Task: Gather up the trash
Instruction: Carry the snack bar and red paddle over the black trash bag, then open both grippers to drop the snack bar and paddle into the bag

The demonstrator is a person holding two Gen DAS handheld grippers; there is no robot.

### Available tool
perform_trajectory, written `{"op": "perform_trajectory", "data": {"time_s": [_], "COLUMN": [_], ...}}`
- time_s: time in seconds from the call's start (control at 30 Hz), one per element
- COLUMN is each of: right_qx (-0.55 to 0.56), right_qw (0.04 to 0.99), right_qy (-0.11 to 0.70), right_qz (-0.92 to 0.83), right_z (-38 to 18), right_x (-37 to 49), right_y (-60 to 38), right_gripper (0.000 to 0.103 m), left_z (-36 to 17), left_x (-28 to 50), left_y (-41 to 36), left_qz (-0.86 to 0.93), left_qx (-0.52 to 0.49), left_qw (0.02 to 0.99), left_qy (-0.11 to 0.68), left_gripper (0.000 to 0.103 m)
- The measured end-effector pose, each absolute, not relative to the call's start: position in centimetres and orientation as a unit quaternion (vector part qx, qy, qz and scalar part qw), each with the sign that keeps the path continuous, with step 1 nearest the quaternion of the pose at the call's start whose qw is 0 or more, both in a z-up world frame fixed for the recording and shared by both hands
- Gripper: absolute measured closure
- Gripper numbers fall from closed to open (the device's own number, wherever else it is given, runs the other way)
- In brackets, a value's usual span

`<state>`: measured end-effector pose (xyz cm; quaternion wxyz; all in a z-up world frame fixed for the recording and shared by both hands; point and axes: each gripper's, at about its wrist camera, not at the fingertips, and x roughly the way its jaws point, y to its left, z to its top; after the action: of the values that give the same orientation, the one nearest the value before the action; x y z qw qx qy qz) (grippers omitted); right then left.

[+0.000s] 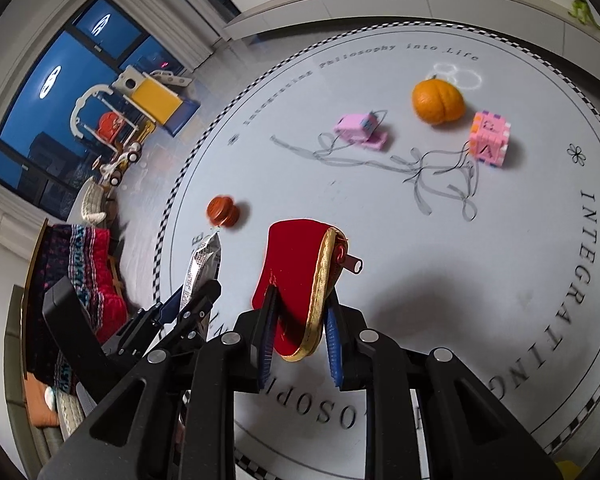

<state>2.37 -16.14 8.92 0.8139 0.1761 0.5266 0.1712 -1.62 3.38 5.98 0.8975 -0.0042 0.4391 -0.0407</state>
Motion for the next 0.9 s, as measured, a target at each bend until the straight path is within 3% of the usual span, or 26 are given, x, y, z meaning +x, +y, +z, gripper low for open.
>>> {"op": "perform_trajectory", "data": {"time_s": [0.57,0.9], "right_qx": [0.082,0.018], "right_qw": [0.78,0.756], "right_qy": [0.548,0.553], "right_qz": [0.289,0.35], "right_z": [7.5,5.7], "right_x": [-6.8,-12.0], "right_y": [-2.2,5.2], "right_gripper": [0.078,0.078], "left_z": [5.2,1.6], "left_x": [-13.6,-20.0], "left_y": [14.1,20.2], "left_qz": [0.056,0.134], "left_qx": [-0.06,-0.108], "left_qw": [0.902,0.881], "left_qy": [0.423,0.441], "left_gripper": [0.073,0.073]}}
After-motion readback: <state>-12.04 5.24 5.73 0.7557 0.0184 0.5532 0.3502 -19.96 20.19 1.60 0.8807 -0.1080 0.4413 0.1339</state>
